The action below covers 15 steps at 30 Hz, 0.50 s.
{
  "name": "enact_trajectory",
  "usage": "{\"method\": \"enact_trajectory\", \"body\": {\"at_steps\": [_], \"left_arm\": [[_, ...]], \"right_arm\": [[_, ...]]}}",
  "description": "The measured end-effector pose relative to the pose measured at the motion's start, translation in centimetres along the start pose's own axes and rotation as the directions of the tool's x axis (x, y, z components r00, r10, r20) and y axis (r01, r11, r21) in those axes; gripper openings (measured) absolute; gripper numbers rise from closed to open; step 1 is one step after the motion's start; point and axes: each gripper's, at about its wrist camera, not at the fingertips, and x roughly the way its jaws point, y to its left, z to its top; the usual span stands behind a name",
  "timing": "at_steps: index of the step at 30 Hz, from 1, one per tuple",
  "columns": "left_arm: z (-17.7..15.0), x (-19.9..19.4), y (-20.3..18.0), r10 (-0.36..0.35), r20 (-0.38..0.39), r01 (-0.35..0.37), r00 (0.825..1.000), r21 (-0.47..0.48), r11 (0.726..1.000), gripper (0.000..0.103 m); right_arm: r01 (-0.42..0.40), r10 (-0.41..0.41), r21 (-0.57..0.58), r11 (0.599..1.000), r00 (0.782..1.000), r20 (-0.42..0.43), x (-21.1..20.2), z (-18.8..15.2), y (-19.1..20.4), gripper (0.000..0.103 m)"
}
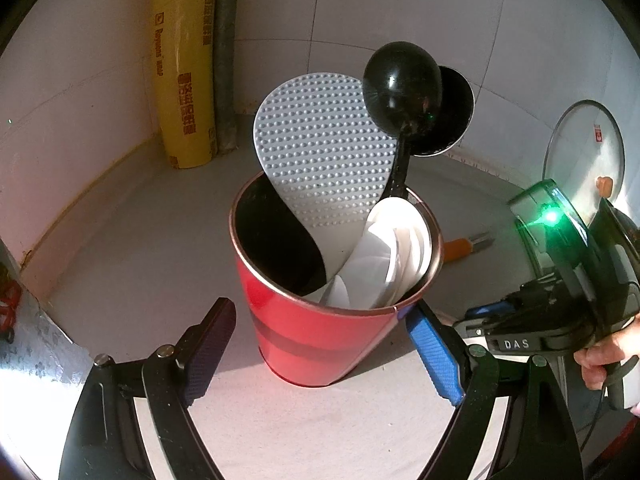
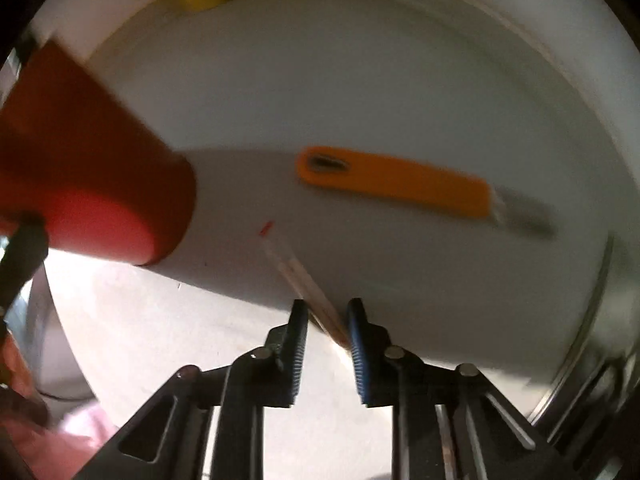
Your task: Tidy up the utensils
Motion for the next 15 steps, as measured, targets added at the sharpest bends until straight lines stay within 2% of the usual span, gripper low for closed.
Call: {"method": "enact_trajectory", "body": {"at_steps": [8,11,13,14,15], "left_arm": [[0.0,0.0,0.2,-0.011,0.0,0.011,1.0,-0.011,1.0,0.087],[0.0,0.1,0.3,-0.015,0.0,0.015,1.0,-0.013,1.0,0.087],[0.0,0.1,0.4,-0.016,0.0,0.016,1.0,-0.014,1.0,0.087],[0.0,0.1,0.4,-0.017,-0.001,0.017,1.0,-0.014,1.0,0.087],[0.0,0.0,0.4,-0.015,0.0,0.015,1.0,-0.012,1.0,0.087]], "right_arm": [[0.063,-0.063,-0.161,0.985,0.998,0.01,0.5,1.3,3.0,0.022],[0.064,-0.063,-0.174,0.983,0.998,0.01,0.5,1.3,3.1,0.016],[0.085,-0.084,-0.229,0.97,0.996,0.018,0.4,0.5,3.8,0.011],[0.064,-0.062,-0.231,0.971,0.998,0.018,0.3,0.1,3.9,0.011],[0.032,-0.024,-0.183,0.983,0.999,0.045,-0.3,-0.1,3.1,0.011]]}}
